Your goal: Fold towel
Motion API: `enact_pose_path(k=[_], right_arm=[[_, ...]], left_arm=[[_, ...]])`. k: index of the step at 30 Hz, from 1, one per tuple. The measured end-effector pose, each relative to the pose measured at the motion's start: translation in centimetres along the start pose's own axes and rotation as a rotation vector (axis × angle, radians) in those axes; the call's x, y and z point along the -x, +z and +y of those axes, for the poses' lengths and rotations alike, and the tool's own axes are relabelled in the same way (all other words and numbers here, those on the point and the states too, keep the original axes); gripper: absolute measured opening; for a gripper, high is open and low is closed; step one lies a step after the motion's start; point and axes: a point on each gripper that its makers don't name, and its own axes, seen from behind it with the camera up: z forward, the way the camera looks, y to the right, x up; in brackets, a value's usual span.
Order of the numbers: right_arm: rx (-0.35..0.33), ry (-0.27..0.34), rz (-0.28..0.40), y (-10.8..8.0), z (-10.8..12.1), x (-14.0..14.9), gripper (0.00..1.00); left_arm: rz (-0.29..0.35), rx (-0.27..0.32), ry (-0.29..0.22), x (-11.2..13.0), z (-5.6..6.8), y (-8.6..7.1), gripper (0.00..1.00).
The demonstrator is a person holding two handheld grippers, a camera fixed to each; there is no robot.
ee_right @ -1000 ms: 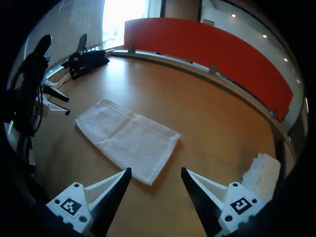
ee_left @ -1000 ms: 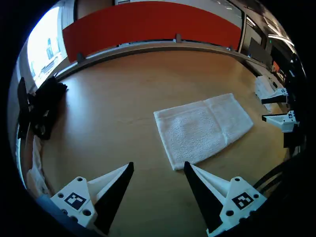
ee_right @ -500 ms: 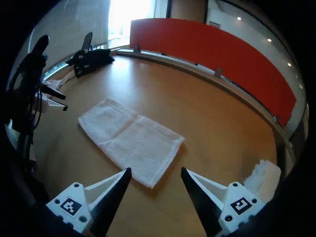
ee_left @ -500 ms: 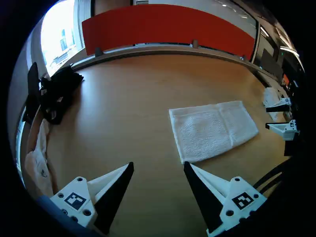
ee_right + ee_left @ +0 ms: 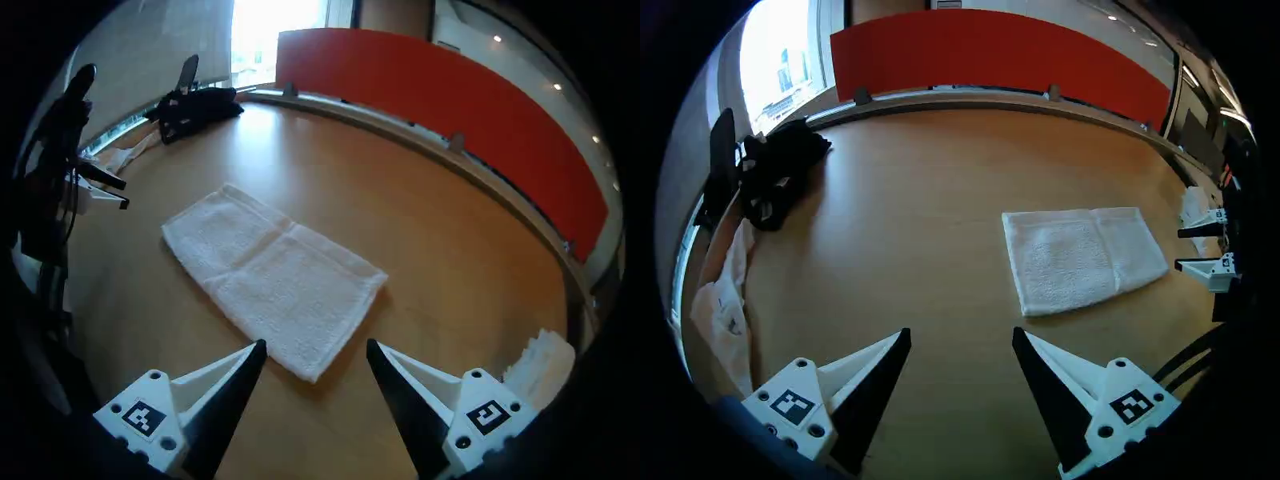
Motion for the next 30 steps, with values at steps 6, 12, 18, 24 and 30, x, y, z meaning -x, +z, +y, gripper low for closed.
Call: enact_pose_path(k=[6, 12, 18, 24, 30], right_arm=[[-0.020, -0.001, -0.031, 0.8, -0.3, 1.4, 0.96], [-0.038, -0.002, -0.059, 1.3, -0.4, 2.6, 0.95], [-0.055, -0.010, -0.079, 1.6, -0.5, 3.1, 0.87], [-0.092, -0.023, -0.113, 1.6, -0.9, 3.7, 0.74], [-0.120, -0.039, -0.137, 1.6, -1.2, 3.8, 0.58]], left_arm=[[-0.008, -0.018, -0.022, 1.0, -0.9, -0.8, 0.94], [-0.016, -0.035, -0.029, 1.7, -1.6, -1.3, 0.94], [-0.019, -0.042, -0.042, 2.0, -2.0, -1.4, 0.94], [-0.021, -0.048, -0.041, 2.2, -2.3, -1.6, 0.94], [-0.024, -0.052, -0.037, 2.2, -2.4, -1.5, 0.94]])
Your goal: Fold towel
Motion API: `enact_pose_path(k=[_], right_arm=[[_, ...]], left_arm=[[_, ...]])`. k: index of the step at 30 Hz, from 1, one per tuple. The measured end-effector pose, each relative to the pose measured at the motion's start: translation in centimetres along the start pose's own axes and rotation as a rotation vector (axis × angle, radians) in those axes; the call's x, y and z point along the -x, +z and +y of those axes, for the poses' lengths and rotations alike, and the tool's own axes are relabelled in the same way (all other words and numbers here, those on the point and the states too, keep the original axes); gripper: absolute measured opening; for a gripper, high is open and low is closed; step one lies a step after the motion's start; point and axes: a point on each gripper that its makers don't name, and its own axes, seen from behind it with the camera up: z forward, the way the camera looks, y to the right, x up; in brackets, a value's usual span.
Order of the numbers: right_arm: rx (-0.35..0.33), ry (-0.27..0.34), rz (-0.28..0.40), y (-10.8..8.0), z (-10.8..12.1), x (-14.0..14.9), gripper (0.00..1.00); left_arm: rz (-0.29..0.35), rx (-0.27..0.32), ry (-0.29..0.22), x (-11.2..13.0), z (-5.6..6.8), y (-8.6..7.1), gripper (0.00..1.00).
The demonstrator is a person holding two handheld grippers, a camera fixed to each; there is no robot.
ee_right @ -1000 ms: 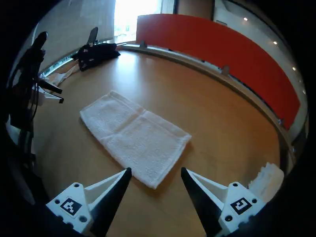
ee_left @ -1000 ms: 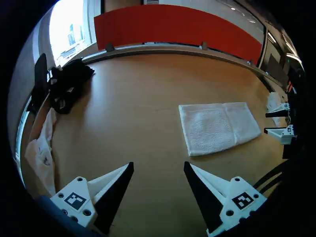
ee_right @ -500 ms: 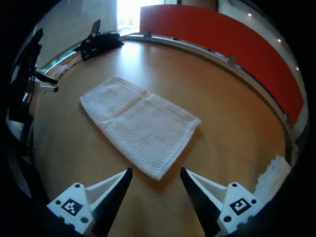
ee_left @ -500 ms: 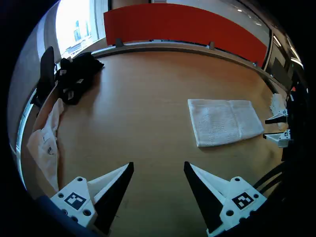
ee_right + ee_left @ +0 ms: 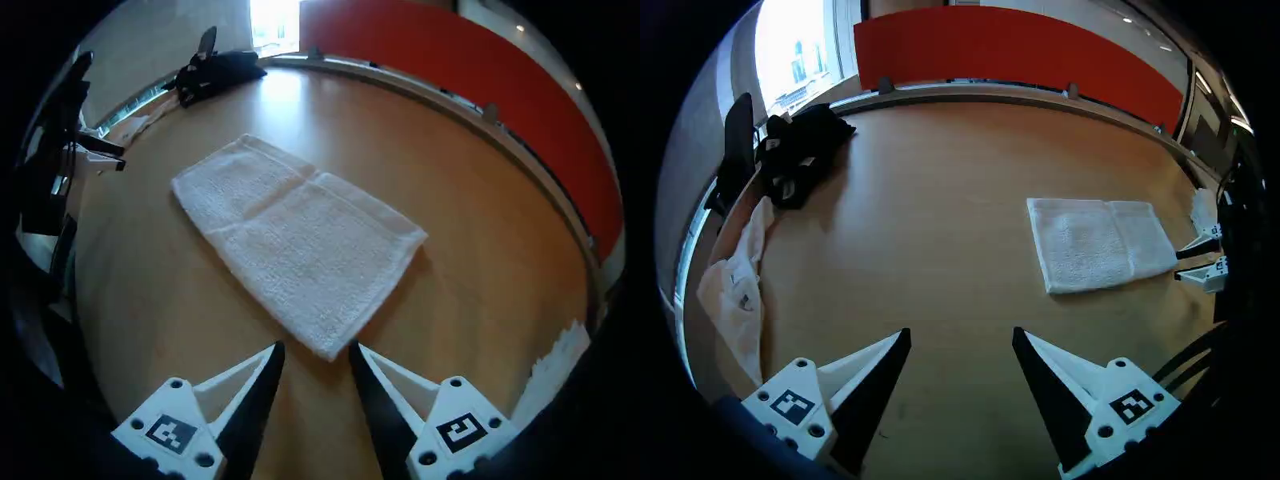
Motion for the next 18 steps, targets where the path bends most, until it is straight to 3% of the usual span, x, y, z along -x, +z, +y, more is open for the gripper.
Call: enact_pose_path(k=[8, 18], right_arm=[[0.000, -0.013, -0.023, 0.00, 0.50, 0.11, 0.44], [-0.006, -0.015, -0.033, -0.03, 0.67, 0.53, 0.37]], left_arm=[[0.002, 0.000, -0.004, 0.00, -0.11, -0.11, 0.94], [0.002, 0.001, -0.004, 0.07, -0.08, -0.24, 0.94]])
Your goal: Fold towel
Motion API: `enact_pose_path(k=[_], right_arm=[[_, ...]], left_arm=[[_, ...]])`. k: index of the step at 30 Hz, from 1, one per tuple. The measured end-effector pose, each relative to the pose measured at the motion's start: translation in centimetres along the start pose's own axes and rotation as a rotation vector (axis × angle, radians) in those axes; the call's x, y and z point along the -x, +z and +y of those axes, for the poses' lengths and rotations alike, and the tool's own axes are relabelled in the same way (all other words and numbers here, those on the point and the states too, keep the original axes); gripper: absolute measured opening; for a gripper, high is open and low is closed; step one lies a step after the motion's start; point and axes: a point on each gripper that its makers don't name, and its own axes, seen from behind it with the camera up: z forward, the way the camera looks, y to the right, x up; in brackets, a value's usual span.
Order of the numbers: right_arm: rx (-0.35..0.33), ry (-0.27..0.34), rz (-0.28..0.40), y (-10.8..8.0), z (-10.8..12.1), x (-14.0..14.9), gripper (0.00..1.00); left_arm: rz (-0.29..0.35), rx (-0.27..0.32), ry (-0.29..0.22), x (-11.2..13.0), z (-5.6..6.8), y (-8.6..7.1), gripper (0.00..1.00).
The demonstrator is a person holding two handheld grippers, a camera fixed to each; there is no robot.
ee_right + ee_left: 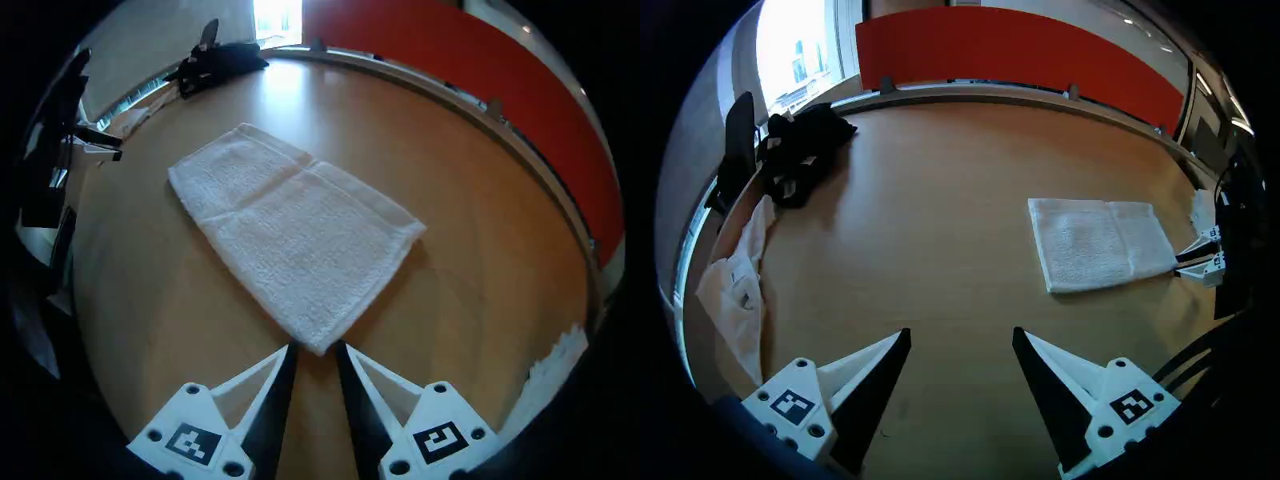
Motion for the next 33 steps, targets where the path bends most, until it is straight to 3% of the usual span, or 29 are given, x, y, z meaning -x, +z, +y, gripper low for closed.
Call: enact_pose_path(k=[2, 8, 18, 33], right_arm=[[-0.005, 0.000, 0.000, 0.0, -0.1, 0.0, 0.32], [-0.001, 0.003, 0.002, 0.1, 0.0, 0.0, 0.05], [0.031, 0.004, 0.026, -1.1, 0.3, -0.9, 0.04], [0.082, -0.003, 0.165, -5.6, 1.5, -7.4, 0.04]], left_arm=[[0.000, 0.001, 0.002, 0.0, 0.0, 0.0, 0.94], [0.000, 0.002, 0.004, 0.2, 0.2, -0.1, 0.94], [0.006, 0.003, 0.001, 0.0, 0.3, -0.2, 0.94], [0.028, 0.009, 0.013, -1.3, 0.7, -0.1, 0.94]])
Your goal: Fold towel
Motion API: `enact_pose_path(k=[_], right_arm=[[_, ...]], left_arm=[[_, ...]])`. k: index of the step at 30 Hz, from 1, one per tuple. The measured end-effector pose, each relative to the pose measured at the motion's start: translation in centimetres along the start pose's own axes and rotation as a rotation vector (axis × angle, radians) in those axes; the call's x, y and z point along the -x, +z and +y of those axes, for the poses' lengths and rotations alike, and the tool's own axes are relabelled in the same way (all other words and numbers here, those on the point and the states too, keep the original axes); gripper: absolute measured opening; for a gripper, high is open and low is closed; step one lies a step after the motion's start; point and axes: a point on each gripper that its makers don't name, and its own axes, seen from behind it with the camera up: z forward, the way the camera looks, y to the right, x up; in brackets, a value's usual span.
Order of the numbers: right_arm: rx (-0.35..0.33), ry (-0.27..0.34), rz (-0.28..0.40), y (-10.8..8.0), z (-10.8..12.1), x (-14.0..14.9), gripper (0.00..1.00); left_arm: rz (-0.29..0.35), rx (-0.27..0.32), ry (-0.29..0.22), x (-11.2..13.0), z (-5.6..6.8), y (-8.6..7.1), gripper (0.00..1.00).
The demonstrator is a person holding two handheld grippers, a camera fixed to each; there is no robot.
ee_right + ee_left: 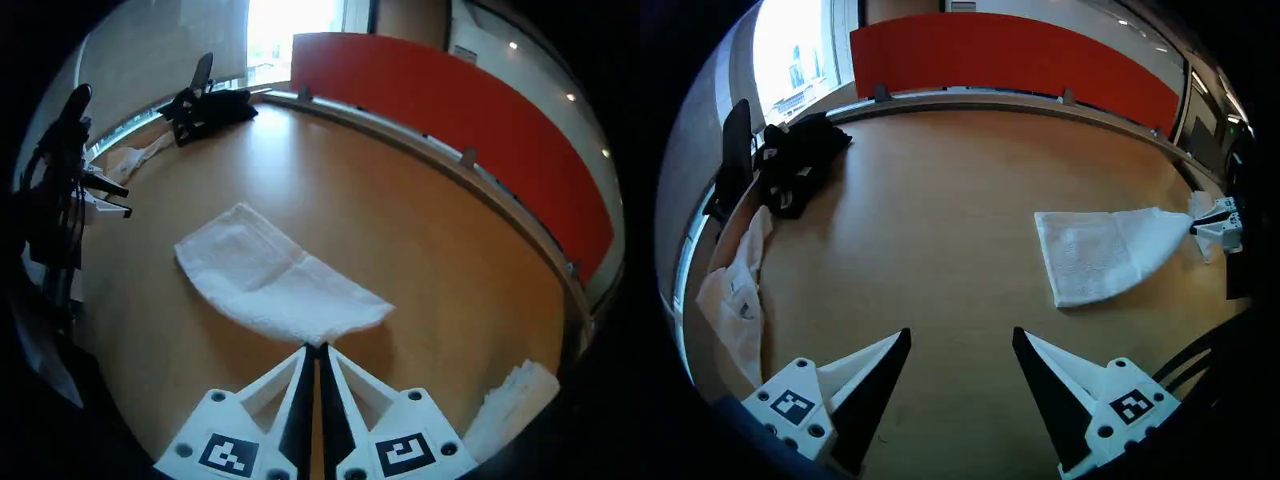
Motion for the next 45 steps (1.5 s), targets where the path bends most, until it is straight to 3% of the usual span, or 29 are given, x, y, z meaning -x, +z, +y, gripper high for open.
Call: enact_pose_path(k=[12, 21, 32, 45], right_arm=[[0.029, -0.041, 0.074, -2.5, 1.1, -4.1, 0.04], [0.041, -0.073, 0.094, -3.5, 1.4, -5.4, 0.04], [0.018, -0.095, 0.099, -3.2, 0.7, -5.7, 0.04], [-0.052, -0.172, 0.081, -0.9, -3.0, -6.0, 0.04]], left_arm=[[0.015, -0.005, 0.001, -0.6, 0.1, 0.0, 0.94], [0.015, -0.003, 0.002, -0.8, 0.5, 0.0, 0.94], [0.016, 0.003, 0.003, -1.0, 0.8, 0.2, 0.94], [0.024, 0.007, 0.002, -1.4, 1.1, 0.2, 0.94]])
